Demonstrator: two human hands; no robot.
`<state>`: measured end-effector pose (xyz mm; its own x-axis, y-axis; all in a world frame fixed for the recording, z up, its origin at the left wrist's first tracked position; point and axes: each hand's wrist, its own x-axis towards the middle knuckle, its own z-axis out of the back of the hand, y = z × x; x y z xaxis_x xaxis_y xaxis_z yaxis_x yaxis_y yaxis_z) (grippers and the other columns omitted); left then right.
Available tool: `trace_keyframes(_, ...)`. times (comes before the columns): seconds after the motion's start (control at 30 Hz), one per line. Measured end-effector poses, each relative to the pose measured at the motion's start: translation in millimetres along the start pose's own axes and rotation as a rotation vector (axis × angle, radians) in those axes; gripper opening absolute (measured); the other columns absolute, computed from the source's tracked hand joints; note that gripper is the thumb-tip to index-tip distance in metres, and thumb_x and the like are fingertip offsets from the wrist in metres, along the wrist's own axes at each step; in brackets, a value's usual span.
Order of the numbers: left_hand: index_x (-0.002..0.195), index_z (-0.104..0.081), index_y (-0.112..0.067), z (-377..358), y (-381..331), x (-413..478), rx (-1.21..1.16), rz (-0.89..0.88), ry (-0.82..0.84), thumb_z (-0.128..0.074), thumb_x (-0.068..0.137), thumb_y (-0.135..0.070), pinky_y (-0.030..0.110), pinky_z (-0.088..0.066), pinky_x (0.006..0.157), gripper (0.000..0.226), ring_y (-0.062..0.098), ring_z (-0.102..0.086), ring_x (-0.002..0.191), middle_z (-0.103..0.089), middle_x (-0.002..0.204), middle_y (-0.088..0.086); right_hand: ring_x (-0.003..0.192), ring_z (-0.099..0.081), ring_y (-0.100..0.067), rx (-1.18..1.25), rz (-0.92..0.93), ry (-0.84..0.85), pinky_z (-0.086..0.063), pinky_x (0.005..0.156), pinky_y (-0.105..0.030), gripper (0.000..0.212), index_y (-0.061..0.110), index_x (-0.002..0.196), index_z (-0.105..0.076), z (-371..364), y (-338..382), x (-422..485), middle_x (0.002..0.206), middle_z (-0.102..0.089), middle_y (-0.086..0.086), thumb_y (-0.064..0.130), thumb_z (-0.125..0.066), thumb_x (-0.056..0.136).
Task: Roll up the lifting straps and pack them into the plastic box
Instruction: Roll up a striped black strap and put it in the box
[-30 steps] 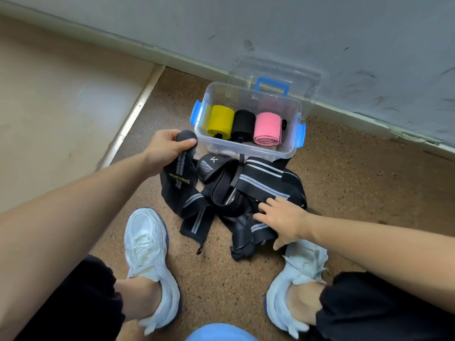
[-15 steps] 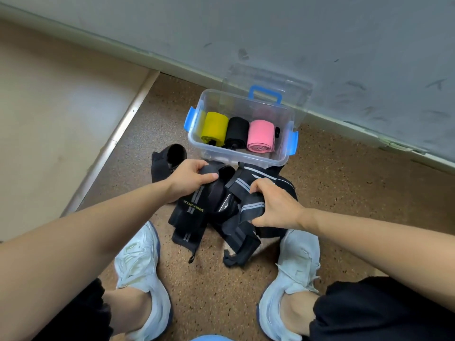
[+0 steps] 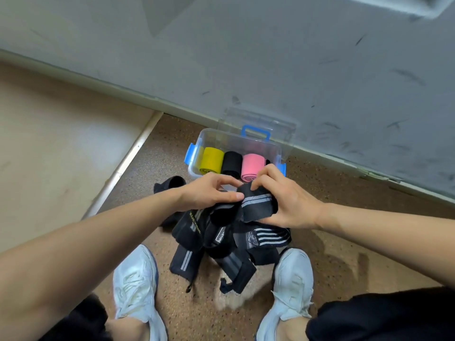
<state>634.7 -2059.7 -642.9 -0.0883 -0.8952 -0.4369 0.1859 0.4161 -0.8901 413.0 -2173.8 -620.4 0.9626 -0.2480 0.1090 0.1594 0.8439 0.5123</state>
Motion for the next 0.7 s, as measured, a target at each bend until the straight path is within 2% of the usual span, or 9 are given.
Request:
trace_keyframes(0.1, 0.098, -0.071, -0.007, -0.7, -35.5, -13.2, 0.026, -0.050, 0.022, -0.073, 0.094, -0.019, 0.023, -0.057, 0.071, 0.013, 0.009, -0.070, 0.073, -0.075, 0.081, 0.001, 0.091, -0.051, -0.021, -0.066, 0.064, -0.007, -0.053, 0.074, -0.042, 0.062, 0.008, 0.116, -0.053, 32.8, 13.7, 2.2, 0.114, -0.043, -0.004, 0.045, -0.084, 0.077)
trace_keyframes(0.17, 0.086, -0.068, -0.011, -0.7, -60.0, -26.9, 0.083, -0.079, -0.025, -0.077, 0.091, -0.018, 0.015, -0.053, 0.064, 0.012, 0.001, -0.064, 0.063, -0.071, 0.069, -0.010, 0.096, -0.047, -0.014, -0.115, 0.041, 0.056, -0.051, 0.082, -0.036, 0.079, 0.009, 0.123, -0.050, 51.8, 23.2, -0.6, 0.118, -0.042, -0.003, 0.056, -0.085, 0.071)
trace_keyframes(0.27, 0.078, -0.067, -0.017, -2.3, -93.8, -50.3, 0.262, -0.185, -0.138, -0.080, 0.089, -0.020, 0.007, -0.039, 0.059, 0.017, -0.007, -0.054, 0.052, -0.059, 0.054, -0.022, 0.116, -0.042, -0.002, -0.046, -0.168, 0.216, -0.040, 0.100, -0.027, 0.119, 0.020, 0.148, -0.031, 71.7, 40.0, -3.3, 0.137, -0.042, 0.006, 0.065, -0.091, 0.055)
trace_keyframes(0.33, 0.081, -0.070, -0.013, -3.9, -111.5, -65.0, 0.284, -0.234, -0.182, -0.081, 0.088, -0.022, 0.009, -0.038, 0.059, 0.016, -0.008, -0.054, 0.052, -0.061, 0.056, -0.022, 0.128, -0.047, -0.008, 0.104, -0.294, 0.269, -0.041, 0.110, -0.033, 0.126, 0.031, 0.152, -0.026, 78.7, 55.1, -2.1, 0.145, -0.044, 0.011, 0.061, -0.094, 0.050)
trace_keyframes(0.37, 0.083, -0.071, -0.011, -4.0, -118.9, -71.9, 0.290, -0.248, -0.200, -0.082, 0.087, -0.022, 0.010, -0.039, 0.059, 0.016, -0.009, -0.054, 0.052, -0.063, 0.057, -0.022, 0.126, -0.052, -0.010, 0.198, -0.321, 0.266, -0.045, 0.109, -0.036, 0.118, 0.031, 0.149, -0.033, 82.3, 62.9, -1.1, 0.141, -0.051, 0.011, 0.057, -0.094, 0.052)
trace_keyframes(0.47, 0.083, -0.073, -0.012, -2.8, -137.0, -89.9, 0.312, -0.260, -0.229, -0.083, 0.085, -0.025, 0.011, -0.042, 0.059, 0.016, -0.005, -0.059, 0.055, -0.068, 0.060, -0.017, 0.106, -0.067, -0.014, 0.504, -0.333, 0.182, -0.054, 0.097, -0.044, 0.069, 0.022, 0.125, -0.061, 96.1, 81.3, -0.6, 0.115, -0.070, 0.004, 0.048, -0.086, 0.066)
trace_keyframes(0.53, 0.082, -0.075, -0.015, -1.2, -145.7, -98.0, 0.337, -0.276, -0.269, -0.084, 0.084, -0.026, 0.012, -0.044, 0.061, 0.014, -0.003, -0.062, 0.059, -0.070, 0.063, -0.016, 0.100, -0.069, -0.025, 0.586, -0.338, 0.110, -0.054, 0.095, -0.052, 0.044, 0.016, 0.113, -0.067, 106.7, 86.4, -0.2, 0.106, -0.072, -0.008, 0.040, -0.082, 0.079)
trace_keyframes(0.6, 0.085, -0.077, -0.017, 1.8, -151.2, -101.8, 0.325, -0.292, -0.318, -0.083, 0.085, -0.023, 0.010, -0.045, 0.063, 0.009, -0.005, -0.063, 0.062, -0.072, 0.067, -0.016, 0.089, -0.067, -0.038, 0.634, -0.347, 0.037, -0.053, 0.085, -0.058, 0.032, 0.009, 0.105, -0.068, 116.1, 85.7, 1.7, 0.100, -0.069, -0.023, 0.034, -0.078, 0.087)
trace_keyframes(0.7, 0.090, -0.079, -0.016, 11.8, -155.9, -105.3, 0.248, -0.244, -0.321, -0.080, 0.088, -0.024, 0.010, -0.047, 0.064, 0.008, -0.001, -0.068, 0.067, -0.077, 0.075, -0.010, 0.077, -0.060, -0.025, 0.665, -0.331, -0.060, -0.050, 0.071, -0.038, 0.019, 0.002, 0.098, -0.065, 130.3, 80.3, 5.1, 0.085, -0.065, -0.014, 0.019, -0.074, 0.093)
